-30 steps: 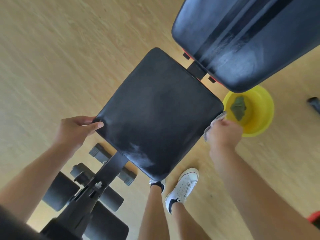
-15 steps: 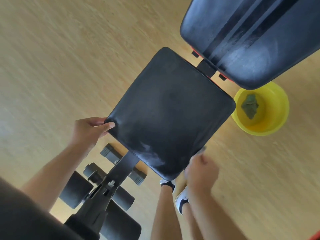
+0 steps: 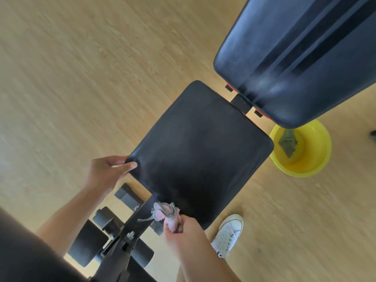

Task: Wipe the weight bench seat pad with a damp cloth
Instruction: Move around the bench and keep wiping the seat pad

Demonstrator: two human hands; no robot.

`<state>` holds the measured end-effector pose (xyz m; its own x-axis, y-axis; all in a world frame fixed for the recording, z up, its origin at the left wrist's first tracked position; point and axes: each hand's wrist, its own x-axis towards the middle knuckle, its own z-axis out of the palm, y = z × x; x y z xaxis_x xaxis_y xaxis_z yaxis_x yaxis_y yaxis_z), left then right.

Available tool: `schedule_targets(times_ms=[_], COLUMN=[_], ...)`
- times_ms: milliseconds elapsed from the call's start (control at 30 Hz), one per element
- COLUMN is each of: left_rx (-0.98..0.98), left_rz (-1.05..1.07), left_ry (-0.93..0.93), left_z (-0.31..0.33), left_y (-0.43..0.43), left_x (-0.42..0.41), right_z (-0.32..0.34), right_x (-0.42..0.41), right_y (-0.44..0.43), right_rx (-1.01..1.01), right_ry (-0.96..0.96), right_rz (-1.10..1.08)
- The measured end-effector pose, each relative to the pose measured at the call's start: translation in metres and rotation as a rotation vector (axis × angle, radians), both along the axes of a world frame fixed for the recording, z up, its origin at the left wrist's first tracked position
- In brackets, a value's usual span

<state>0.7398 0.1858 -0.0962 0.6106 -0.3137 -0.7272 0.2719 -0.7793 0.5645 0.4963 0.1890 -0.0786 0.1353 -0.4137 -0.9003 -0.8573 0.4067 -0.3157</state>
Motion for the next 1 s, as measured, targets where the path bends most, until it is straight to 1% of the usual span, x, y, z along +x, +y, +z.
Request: schedule_targets(times_ms=[33, 67, 100, 133, 167, 233, 267, 333, 367, 400, 433, 467, 533, 600, 633, 667, 700, 733, 767, 800, 833, 867, 900, 933, 1000], left_rx=[-0.004, -0.003, 0.004, 0.014, 0.02, 0.036, 0.045, 0.049, 0.048, 0.047, 0.044, 0.042, 0.058, 0.064, 0.069, 0.074, 0.075, 0.07, 0.067, 0.069, 0.076, 0.084, 0.086, 0.085, 0.082], left_rz=[0.005, 0.003, -0.003, -0.009, -0.012, -0.024, -0.029, -0.035, -0.034, -0.032, -0.031, -0.04, -0.06, -0.07, -0.083, -0.093, -0.094, -0.091, -0.09, -0.091, -0.089, -0.083, -0.076, -0.069, -0.057], left_ry=[0.003, 0.004, 0.007, 0.011, 0.017, 0.028, 0.029, 0.026, 0.025, 0.026, 0.025, 0.022, 0.015, 0.011, 0.006, 0.0, -0.003, -0.002, 0.001, 0.004, 0.004, 0.004, 0.007, 0.014, 0.03], left_z=[0.001, 0.001, 0.002, 0.002, 0.002, 0.0, -0.001, -0.002, -0.002, -0.002, -0.002, -0.002, -0.001, 0.0, 0.0, 0.0, 0.0, 0.001, 0.0, 0.0, 0.001, 0.001, 0.001, 0.0, -0.001], left_y=[0.0, 0.0, -0.001, -0.001, -0.001, 0.001, 0.002, 0.003, 0.003, 0.004, 0.003, 0.003, 0.003, 0.004, 0.004, 0.004, 0.004, 0.004, 0.003, 0.004, 0.005, 0.005, 0.004, 0.004, 0.004], left_x=[-0.001, -0.001, -0.001, 0.0, 0.001, 0.005, 0.006, 0.006, 0.006, 0.006, 0.006, 0.006, 0.006, 0.007, 0.007, 0.007, 0.007, 0.007, 0.006, 0.005, 0.006, 0.006, 0.006, 0.006, 0.007], right_z=[0.002, -0.008, -0.007, -0.01, -0.009, 0.002, 0.007, 0.02, 0.025, 0.025, 0.024, 0.02, 0.005, 0.004, 0.007, 0.005, 0.005, 0.005, 0.005, 0.004, 0.005, 0.004, 0.0, -0.002, 0.0], right_x=[-0.012, -0.032, -0.045, -0.066, -0.073, -0.08, -0.082, -0.075, -0.071, -0.062, -0.05, -0.043, -0.033, -0.035, -0.041, -0.05, -0.059, -0.069, -0.078, -0.085, -0.088, -0.086, -0.08, -0.07, -0.052], right_y=[-0.001, 0.007, 0.002, 0.002, -0.007, -0.038, -0.061, -0.122, -0.15, -0.165, -0.176, -0.169, -0.121, -0.074, -0.064, -0.071, -0.091, -0.118, -0.15, -0.181, -0.202, -0.205, -0.19, -0.161, -0.098], right_rx=[-0.017, -0.022, 0.019, -0.018, 0.005, -0.044, -0.191, -0.567, -0.732, -0.916, -1.006, -1.068, -1.049, -0.944, -0.869, -0.848, -0.861, -0.89, -0.943, -1.032, -1.107, -1.144, -1.14, -1.113, -1.009], right_ry=[0.041, 0.088, 0.083, 0.048, 0.057, 0.069, 0.077, 0.031, -0.009, -0.003, -0.071, -0.082, -0.203, -0.441, -0.566, -0.644, -0.682, -0.675, -0.594, -0.465, -0.324, -0.176, -0.074, -0.076, -0.21], right_rz=[-0.014, 0.042, 0.115, 0.061, 0.009, -0.223, -0.359, -0.789, -0.819, -0.677, -0.527, -0.337, 0.08, 0.439, 0.597, 0.747, 0.865, 0.932, 0.926, 0.807, 0.607, 0.405, 0.269, 0.218, 0.27])
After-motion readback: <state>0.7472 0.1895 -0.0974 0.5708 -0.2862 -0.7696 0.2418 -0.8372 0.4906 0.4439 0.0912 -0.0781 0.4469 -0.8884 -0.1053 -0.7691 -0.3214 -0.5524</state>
